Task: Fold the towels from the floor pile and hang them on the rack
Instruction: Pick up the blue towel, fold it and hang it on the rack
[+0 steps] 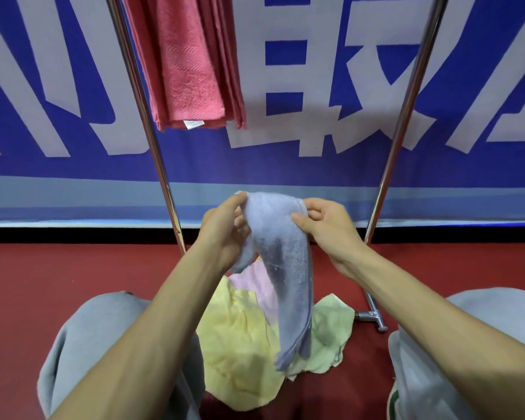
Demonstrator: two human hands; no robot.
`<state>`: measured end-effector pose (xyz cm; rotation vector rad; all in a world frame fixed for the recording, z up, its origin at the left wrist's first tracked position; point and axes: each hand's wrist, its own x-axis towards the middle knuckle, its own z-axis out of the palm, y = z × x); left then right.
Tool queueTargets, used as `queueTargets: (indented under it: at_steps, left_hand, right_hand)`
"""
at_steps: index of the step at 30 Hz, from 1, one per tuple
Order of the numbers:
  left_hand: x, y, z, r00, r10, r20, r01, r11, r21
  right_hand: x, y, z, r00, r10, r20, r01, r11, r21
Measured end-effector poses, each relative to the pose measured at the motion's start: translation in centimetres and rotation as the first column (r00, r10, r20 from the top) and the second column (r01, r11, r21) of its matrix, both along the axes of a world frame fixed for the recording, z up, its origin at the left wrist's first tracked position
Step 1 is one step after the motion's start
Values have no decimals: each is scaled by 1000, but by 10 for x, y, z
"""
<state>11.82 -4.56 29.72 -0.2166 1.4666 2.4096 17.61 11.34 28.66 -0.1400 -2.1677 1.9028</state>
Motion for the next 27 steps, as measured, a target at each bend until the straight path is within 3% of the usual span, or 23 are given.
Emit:
queueTargets:
  at_steps: [3,6,10,13,20,27]
  left_hand:
    - [10,8,-1,975,-211,-69,195,963,-186]
    - [20,14,-5,901,-415,-126,350,868,-352]
    - [25,19,-15,821,-528,-218,370,782,-501]
    - [32,25,-17,769,-600,-222,444,750,-490]
    - [34,30,-12,827,-473,-304,326,844,-426]
    - [23,21,0,957,-240,-164,198,951,-236]
  right_hand:
    - [-4,4,7,995,-80,-65,77,996,-52]
    - [-7,12,12,987,-161,-9,156,969,-191]
    - [-6,22,15,974,-204,101,227,905,-359]
    - [-4,27,12,967,-177,184,239,880,-411]
    - [-3,34,-2,959,-97,267,218,856,-468]
    - [3,17,-12,920,177,349,-32,923,-383]
